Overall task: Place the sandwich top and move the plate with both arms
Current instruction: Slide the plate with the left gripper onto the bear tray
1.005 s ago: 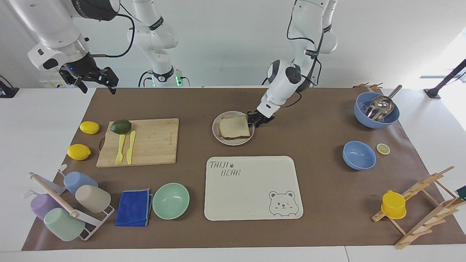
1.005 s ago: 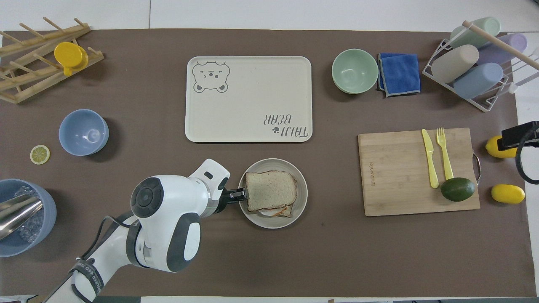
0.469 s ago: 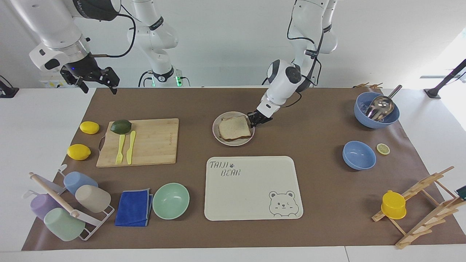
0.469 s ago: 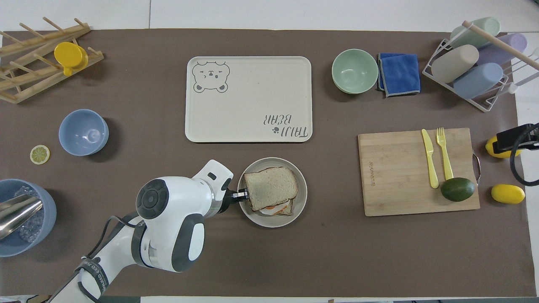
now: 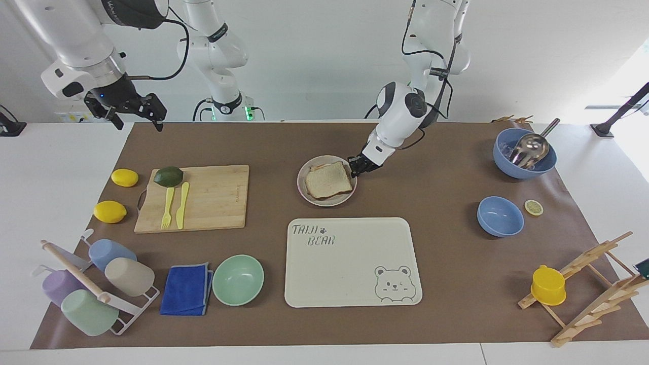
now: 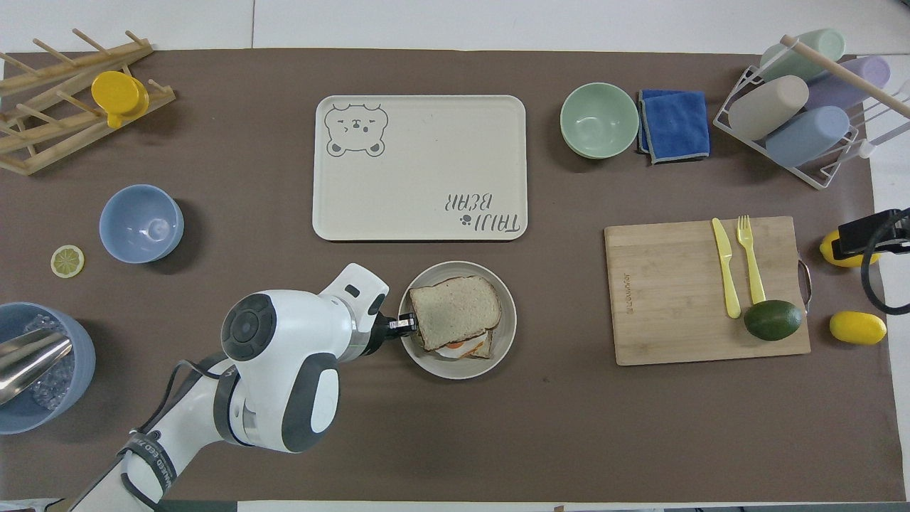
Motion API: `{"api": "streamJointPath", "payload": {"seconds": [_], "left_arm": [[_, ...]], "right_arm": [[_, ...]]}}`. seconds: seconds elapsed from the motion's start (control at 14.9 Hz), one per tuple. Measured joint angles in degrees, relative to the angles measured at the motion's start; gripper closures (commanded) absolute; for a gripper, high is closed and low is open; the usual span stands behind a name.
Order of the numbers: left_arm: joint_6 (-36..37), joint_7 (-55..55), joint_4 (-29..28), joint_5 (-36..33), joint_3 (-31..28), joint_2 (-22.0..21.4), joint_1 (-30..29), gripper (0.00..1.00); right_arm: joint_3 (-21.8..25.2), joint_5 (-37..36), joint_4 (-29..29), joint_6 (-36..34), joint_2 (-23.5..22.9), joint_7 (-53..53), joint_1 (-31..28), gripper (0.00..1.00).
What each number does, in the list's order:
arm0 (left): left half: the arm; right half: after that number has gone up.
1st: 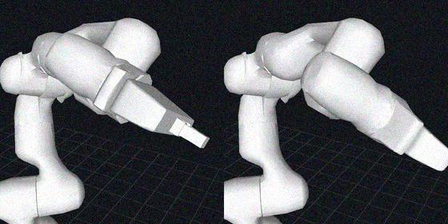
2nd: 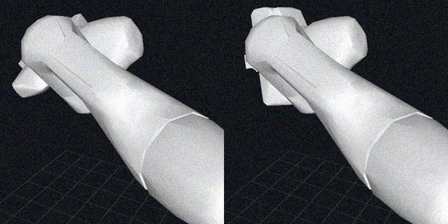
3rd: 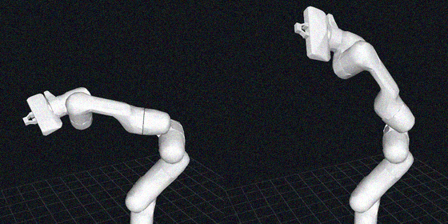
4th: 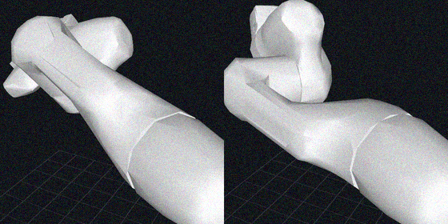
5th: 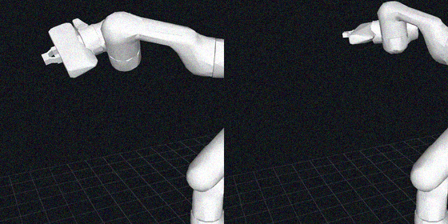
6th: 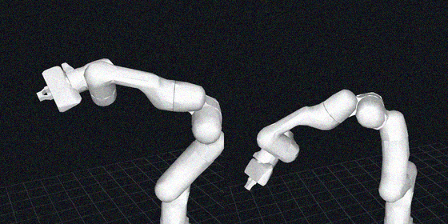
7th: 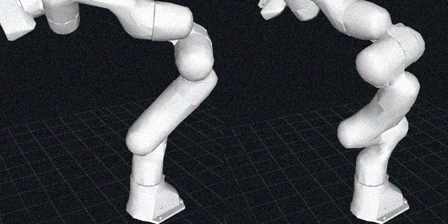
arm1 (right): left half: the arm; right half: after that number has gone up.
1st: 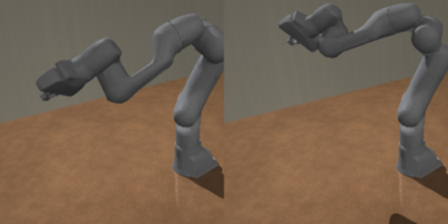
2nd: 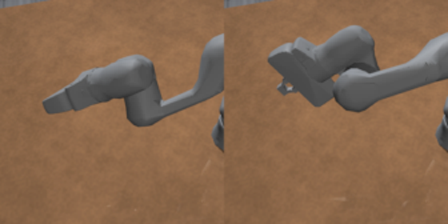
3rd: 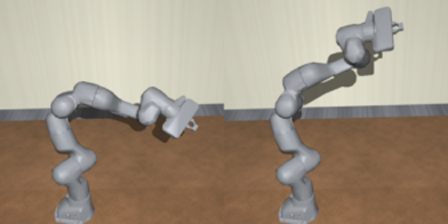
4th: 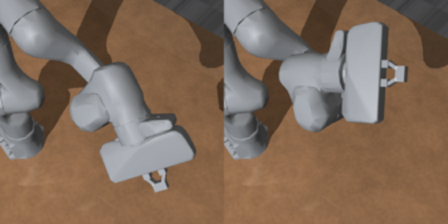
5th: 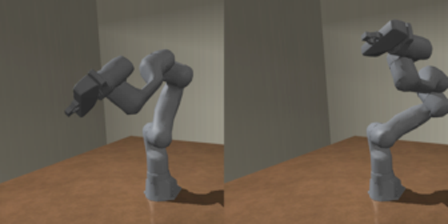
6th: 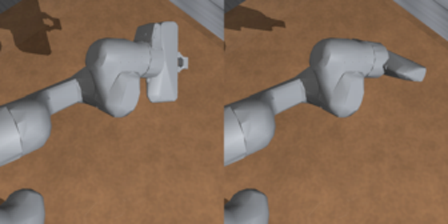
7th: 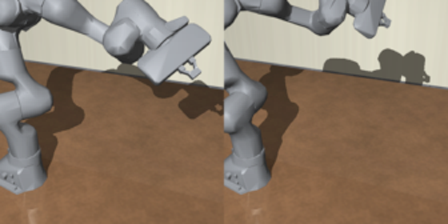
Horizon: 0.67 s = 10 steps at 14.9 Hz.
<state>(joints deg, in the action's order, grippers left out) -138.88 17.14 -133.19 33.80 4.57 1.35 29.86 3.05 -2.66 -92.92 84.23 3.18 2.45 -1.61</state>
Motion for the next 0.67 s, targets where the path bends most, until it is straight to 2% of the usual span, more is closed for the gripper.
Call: {"api": "streamJointPath", "payload": {"seconds": [0.13,0.33,0.67], "left_arm": [[6.06,0.0,5.43,0.0,-0.28,-0.74,-3.13,1.0],[10.27,-0.01,12.14,-0.49,-0.45,0.32,-6.77,1.0],[16.58,-0.13,25.36,-6.89,-0.6,8.28,-12.47,1.0]], "right_arm": [[0.0,0.0,0.0,0.0,0.0,0.0,0.0,0.0],[0.0,0.0,0.0,0.0,0.0,0.0,0.0,0.0],[0.0,0.0,0.0,0.0,0.0,0.0,0.0,0.0]]}}
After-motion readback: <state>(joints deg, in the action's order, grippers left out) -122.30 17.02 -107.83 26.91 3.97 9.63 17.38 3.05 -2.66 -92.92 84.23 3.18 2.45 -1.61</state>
